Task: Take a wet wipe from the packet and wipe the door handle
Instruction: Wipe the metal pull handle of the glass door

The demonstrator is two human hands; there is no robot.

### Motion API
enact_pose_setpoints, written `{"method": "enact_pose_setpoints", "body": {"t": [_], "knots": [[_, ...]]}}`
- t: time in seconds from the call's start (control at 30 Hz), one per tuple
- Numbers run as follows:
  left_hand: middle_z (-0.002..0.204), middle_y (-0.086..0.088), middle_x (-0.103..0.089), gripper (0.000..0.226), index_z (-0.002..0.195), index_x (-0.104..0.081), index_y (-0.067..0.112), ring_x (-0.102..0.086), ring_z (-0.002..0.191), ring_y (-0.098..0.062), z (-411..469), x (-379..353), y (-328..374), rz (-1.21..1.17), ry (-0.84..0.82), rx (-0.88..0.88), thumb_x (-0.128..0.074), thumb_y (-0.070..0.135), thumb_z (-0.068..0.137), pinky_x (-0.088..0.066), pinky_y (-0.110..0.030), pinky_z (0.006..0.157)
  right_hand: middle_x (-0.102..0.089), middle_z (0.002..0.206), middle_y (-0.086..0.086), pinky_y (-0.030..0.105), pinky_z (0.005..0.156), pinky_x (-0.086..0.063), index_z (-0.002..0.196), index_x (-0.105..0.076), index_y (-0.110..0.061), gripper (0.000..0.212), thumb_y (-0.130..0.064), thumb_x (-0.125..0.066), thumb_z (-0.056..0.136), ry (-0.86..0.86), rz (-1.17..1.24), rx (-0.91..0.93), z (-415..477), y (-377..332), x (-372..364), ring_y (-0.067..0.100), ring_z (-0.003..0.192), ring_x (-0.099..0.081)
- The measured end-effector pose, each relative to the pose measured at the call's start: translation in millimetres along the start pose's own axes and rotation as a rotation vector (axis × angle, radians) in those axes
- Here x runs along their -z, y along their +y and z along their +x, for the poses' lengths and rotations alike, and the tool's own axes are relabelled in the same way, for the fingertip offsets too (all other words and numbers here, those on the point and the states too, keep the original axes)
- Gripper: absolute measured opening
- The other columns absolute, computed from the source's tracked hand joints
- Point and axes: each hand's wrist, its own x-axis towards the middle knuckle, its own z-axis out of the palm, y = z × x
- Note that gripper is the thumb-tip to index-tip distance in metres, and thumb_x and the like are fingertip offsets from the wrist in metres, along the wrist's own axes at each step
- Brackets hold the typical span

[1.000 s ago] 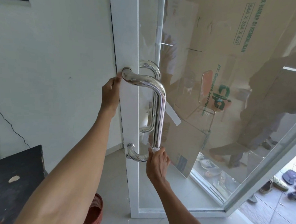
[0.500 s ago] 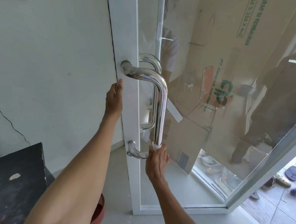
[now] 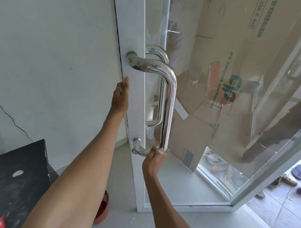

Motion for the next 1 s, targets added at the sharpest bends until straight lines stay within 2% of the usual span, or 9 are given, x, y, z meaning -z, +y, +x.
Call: {"method": "enact_pose_setpoints", "body": {"t": [0.07, 0.13, 0.27, 0.4, 0.57, 0.63, 0.73, 0.83, 1.0], "knots": [[0.086, 0.008, -0.049, 0.041, 0.105, -0.05, 0.015, -0.045, 0.078, -0.001, 0, 0, 0, 0.022, -0.007, -0.002, -0.031, 0.051, 0.102, -0.037, -0.019, 0.073, -0.047, 0.126, 0.007, 0.033, 0.103, -0.037, 0.123, -0.046, -0.001, 0.038, -0.032, -0.041, 0.101, -0.143, 0.314, -0.28, -10, -1, -15, 0.023, 0.113, -0.05], [0.092, 0.008, -0.051, 0.041, 0.11, -0.051, 0.017, -0.047, 0.083, -0.002, -1, 0, -1, 0.031, -0.013, -0.006, -0.03, 0.051, 0.102, -0.036, -0.021, 0.077, -0.056, 0.111, 0.004, 0.037, 0.095, -0.04, 0.121, -0.046, -0.01, 0.034, -0.036, -0.044, 0.099, -0.244, 0.554, -0.553, -18, -15, -21, 0.019, 0.101, -0.055], [0.109, 0.003, -0.051, 0.05, 0.125, -0.052, 0.013, -0.046, 0.101, -0.013, -1, 0, 1, 0.025, -0.011, 0.002, -0.03, 0.051, 0.102, -0.032, -0.025, 0.09, -0.068, 0.093, 0.0, 0.031, 0.092, -0.041, 0.099, -0.064, -0.016, 0.036, -0.04, -0.037, 0.101, -0.536, 0.784, -0.791, -24, -42, -31, 0.013, 0.089, -0.06], [0.085, 0.003, -0.049, 0.045, 0.105, -0.053, 0.014, -0.045, 0.079, -0.013, 2, 7, -2, 0.057, -0.028, 0.008, -0.031, 0.053, 0.101, -0.038, -0.03, 0.082, -0.071, 0.102, 0.005, 0.033, 0.083, -0.047, 0.105, -0.052, -0.016, 0.019, -0.028, -0.038, 0.103, -0.482, 0.693, -0.599, -33, -66, -35, 0.017, 0.091, -0.066], [0.101, -0.002, -0.051, 0.04, 0.106, -0.05, 0.016, -0.046, 0.09, -0.014, -4, 3, 3, 0.07, -0.015, -0.008, -0.03, 0.05, 0.102, -0.037, -0.024, 0.077, -0.064, 0.097, 0.003, 0.033, 0.074, -0.051, 0.109, -0.048, -0.018, 0.018, -0.032, -0.039, 0.101, -0.066, 0.39, 0.075, -48, -63, -9, 0.02, 0.086, -0.062], [0.1, -0.001, -0.05, 0.039, 0.105, -0.049, 0.016, -0.047, 0.088, -0.012, -5, 2, 4, 0.078, -0.015, -0.012, -0.029, 0.05, 0.102, -0.037, -0.019, 0.072, -0.059, 0.113, 0.001, 0.036, 0.086, -0.052, 0.127, -0.042, -0.02, 0.03, -0.033, -0.037, 0.101, 0.006, 0.092, 0.421, -46, -56, -2, 0.017, 0.102, -0.059], [0.1, -0.002, -0.051, 0.041, 0.105, -0.05, 0.015, -0.047, 0.09, -0.015, -4, 2, 5, 0.07, -0.013, -0.009, -0.029, 0.05, 0.102, -0.037, -0.018, 0.071, -0.036, 0.149, 0.015, 0.045, 0.117, -0.023, 0.148, -0.024, -0.002, 0.061, -0.025, -0.045, 0.095, -0.005, -0.687, 0.797, -31, -26, 5, 0.029, 0.138, -0.033], [0.095, 0.001, -0.051, 0.041, 0.104, -0.05, 0.015, -0.047, 0.089, -0.014, -4, 1, 3, 0.062, -0.008, -0.01, -0.028, 0.05, 0.102, -0.035, -0.025, 0.08, -0.015, 0.156, 0.026, 0.046, 0.117, 0.004, 0.15, -0.007, 0.003, 0.078, -0.043, -0.043, 0.097, -0.218, -1.096, 0.848, -29, 11, 12, 0.037, 0.146, -0.011], [0.097, 0.001, -0.052, 0.042, 0.107, -0.05, 0.015, -0.049, 0.087, -0.01, -4, 1, 2, 0.058, -0.004, -0.003, -0.028, 0.051, 0.102, -0.034, -0.026, 0.085, 0.019, 0.151, 0.027, 0.049, 0.113, 0.017, 0.148, 0.008, 0.003, 0.096, -0.064, -0.034, 0.092, -0.241, -1.182, 0.816, -37, 22, 7, 0.038, 0.142, 0.016]]}}
